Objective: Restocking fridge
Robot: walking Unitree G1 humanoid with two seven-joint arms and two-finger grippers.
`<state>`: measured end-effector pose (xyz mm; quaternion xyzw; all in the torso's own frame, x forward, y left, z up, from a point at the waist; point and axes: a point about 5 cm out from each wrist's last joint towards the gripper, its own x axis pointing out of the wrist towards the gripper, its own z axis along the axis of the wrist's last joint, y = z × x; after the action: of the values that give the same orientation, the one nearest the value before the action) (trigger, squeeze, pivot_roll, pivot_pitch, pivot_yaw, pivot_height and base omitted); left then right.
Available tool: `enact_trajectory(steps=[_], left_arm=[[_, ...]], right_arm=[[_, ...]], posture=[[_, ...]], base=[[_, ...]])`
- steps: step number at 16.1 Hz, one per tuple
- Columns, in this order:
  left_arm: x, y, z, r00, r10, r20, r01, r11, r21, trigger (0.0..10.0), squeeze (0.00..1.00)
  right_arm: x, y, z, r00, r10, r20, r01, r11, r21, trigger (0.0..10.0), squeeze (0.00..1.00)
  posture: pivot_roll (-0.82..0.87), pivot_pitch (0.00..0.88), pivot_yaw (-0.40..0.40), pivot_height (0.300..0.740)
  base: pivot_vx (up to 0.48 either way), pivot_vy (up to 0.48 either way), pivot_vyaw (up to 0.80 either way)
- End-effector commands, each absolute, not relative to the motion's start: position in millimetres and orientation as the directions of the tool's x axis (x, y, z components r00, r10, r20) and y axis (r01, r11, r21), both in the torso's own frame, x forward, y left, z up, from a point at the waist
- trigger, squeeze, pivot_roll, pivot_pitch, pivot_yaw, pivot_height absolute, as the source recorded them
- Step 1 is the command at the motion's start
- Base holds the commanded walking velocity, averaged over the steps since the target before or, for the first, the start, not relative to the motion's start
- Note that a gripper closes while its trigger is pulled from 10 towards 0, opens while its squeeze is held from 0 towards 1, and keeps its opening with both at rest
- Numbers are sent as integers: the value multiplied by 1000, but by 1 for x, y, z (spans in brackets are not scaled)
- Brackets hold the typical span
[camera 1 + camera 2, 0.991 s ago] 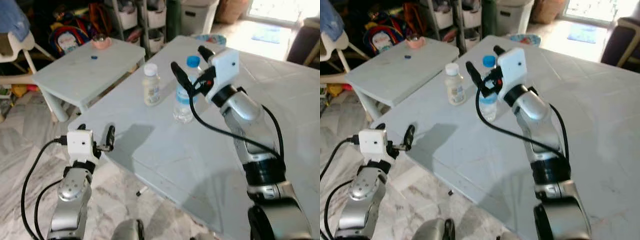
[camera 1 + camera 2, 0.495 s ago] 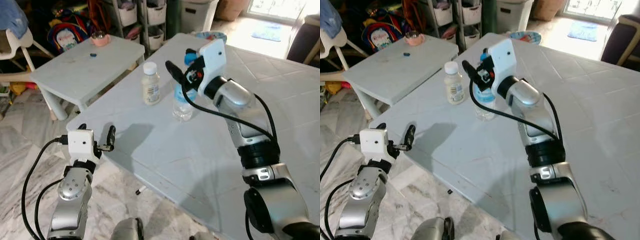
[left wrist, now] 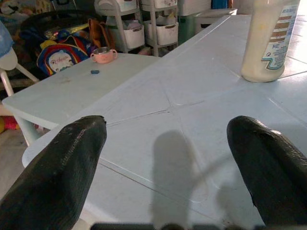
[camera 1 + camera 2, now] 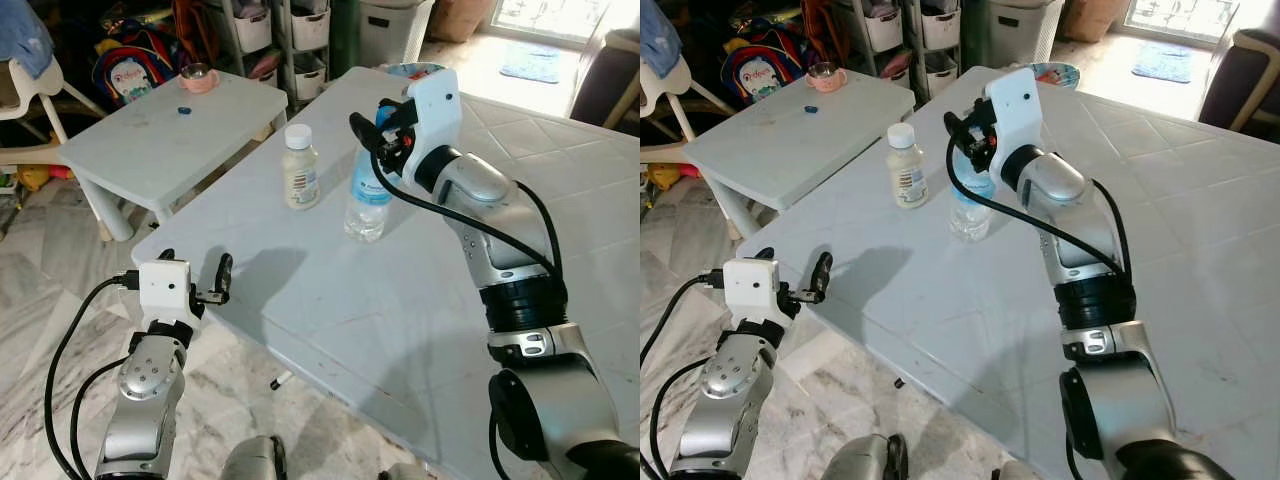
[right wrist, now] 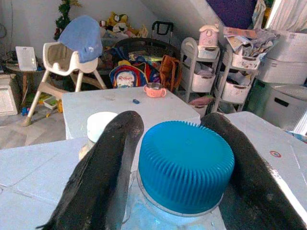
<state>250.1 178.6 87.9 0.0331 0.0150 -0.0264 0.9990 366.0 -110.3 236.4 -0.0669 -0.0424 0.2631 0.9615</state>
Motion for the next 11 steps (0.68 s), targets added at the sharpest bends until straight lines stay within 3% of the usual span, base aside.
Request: enact_trajectory(steps=[1,9,11], left_arm=[[251,180,86,997,-57,-53,61,995,80,10000,0],[251,182,75,993,-3,-117,13,996,91,10000,0],[252,182,75,992,-3,-124,14,996,90,10000,0]], right_arm=[[364,-111,232,860,510,20,-503,853,-142,0,0],[349,-119,212,872,489,-26,-489,867,-98,0,0],[342,-123,216,875,483,26,-477,872,-110,0,0]], posture=[[19,23,43,740],[11,15,62,740],[3,15,60,740]], base=[[0,0,0],[0,0,0],[0,0,0]])
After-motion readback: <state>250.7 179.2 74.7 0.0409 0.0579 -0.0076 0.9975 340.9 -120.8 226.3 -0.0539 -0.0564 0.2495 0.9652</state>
